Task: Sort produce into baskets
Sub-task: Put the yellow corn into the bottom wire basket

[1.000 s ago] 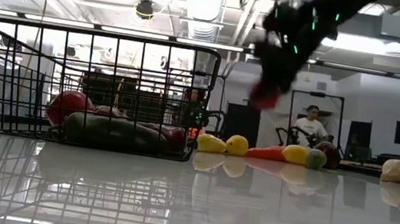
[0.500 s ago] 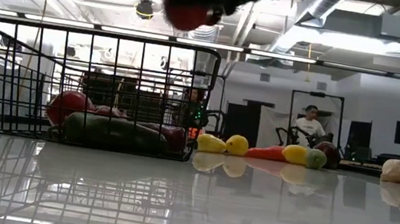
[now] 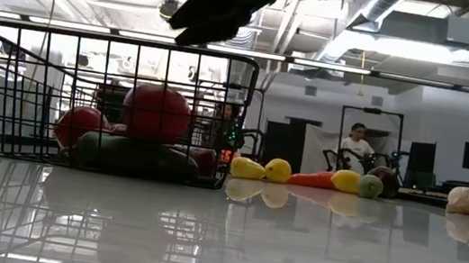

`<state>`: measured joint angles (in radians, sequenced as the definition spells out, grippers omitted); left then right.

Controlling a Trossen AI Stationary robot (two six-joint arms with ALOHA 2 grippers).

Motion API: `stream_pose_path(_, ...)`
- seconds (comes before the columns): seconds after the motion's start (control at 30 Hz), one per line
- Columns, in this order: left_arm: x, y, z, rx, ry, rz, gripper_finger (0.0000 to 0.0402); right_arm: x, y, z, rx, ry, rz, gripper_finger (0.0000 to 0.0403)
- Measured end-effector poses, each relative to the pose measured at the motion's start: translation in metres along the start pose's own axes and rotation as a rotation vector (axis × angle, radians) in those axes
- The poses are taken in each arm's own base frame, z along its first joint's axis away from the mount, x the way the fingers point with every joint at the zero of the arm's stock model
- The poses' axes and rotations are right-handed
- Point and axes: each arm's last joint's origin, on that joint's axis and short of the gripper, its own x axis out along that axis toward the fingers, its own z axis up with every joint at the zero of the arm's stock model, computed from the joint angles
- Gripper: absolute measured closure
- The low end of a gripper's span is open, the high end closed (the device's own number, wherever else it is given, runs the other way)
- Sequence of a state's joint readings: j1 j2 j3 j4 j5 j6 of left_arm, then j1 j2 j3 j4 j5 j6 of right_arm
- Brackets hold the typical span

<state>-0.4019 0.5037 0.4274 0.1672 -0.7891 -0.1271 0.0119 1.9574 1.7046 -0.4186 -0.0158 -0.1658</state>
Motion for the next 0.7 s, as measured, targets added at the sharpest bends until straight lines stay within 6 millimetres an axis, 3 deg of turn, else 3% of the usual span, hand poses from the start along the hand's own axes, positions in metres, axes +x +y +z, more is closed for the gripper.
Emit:
stream_pose_path(0.23,0.0,0.0,0.0,-0.006,0.0,0.0,0.0097,-0.051,-0.02,0.006,0.029,0.053,-0.171,0.001)
stream_pose_path(0.37,0.0,0.0,0.0,-0.007,-0.001,0.0,0.0097,-0.082,-0.031,-0.006,0.097,0.067,-0.237,0.001)
stream_pose_path(0.5,0.0,0.0,0.0,-0.005,0.001,0.0,0.0097,-0.105,-0.038,-0.034,0.178,0.056,-0.329,0.001)
stream_pose_path(0.7,0.0,0.0,0.0,-0.007,-0.001,0.0,0.0097,-0.128,-0.043,-0.099,0.321,0.076,-0.491,0.001)
